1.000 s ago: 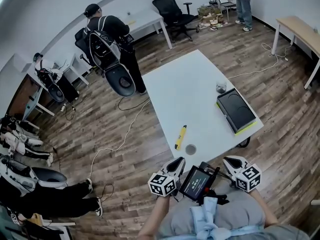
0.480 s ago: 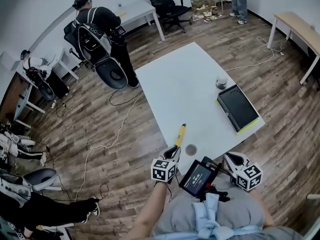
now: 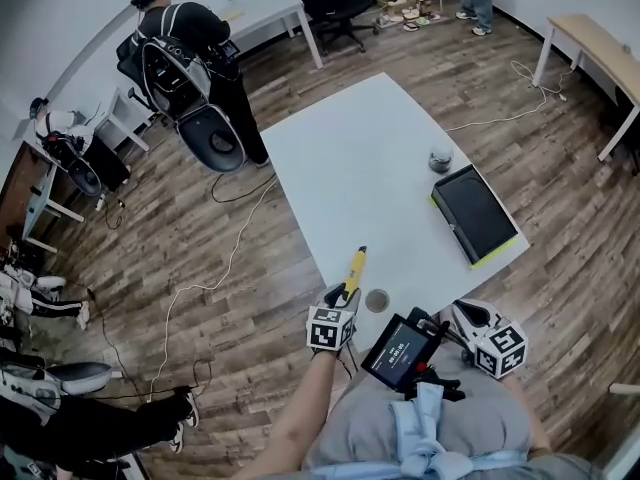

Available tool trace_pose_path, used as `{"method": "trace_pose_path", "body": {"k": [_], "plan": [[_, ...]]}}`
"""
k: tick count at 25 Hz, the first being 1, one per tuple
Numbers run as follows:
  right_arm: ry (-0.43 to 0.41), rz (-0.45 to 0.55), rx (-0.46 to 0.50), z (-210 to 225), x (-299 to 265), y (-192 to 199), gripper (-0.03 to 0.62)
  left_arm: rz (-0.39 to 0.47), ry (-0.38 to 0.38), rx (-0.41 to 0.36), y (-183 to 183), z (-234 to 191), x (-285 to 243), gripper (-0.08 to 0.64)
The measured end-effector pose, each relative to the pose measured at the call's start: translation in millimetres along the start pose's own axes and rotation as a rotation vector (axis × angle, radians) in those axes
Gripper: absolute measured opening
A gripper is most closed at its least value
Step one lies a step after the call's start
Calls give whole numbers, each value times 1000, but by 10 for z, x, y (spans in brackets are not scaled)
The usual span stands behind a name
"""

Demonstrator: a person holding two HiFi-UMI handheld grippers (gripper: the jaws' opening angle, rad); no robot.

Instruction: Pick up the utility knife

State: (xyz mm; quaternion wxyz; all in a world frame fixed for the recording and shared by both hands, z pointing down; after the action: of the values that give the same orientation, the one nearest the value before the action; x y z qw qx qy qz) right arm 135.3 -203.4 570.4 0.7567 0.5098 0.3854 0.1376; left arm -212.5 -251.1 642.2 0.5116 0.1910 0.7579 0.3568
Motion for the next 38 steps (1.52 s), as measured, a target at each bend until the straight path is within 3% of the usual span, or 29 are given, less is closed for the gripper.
{"method": "trace_pose_path", "body": {"k": [8, 13, 29, 33, 38], "plan": [[16, -16, -20, 105, 67, 78, 30, -103, -68, -11, 76, -45, -236, 146], [17, -19, -24, 144, 75, 104, 29, -113, -100, -24, -47, -85, -346, 149], [21, -36, -40, 327, 55, 99, 30, -324, -123, -15, 29, -147, -787, 150], [28, -42, -40, 334, 70, 109, 30, -343, -124, -10, 36, -174, -834, 149], [31, -46, -35, 363, 103, 145, 30, -296, -145, -11, 126, -242, -877, 149]]}}
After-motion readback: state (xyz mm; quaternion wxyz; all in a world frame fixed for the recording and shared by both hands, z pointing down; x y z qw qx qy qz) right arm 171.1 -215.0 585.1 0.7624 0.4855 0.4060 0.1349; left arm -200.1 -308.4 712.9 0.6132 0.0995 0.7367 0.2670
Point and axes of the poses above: the fingertips, and each gripper's own axes: x backward along the fingers, z to its right, y out of its underside, the point moved 10 cm from there along x, backward along the fingers, and after that the axes turned 5 degrees about x, right-handed, at the moved point
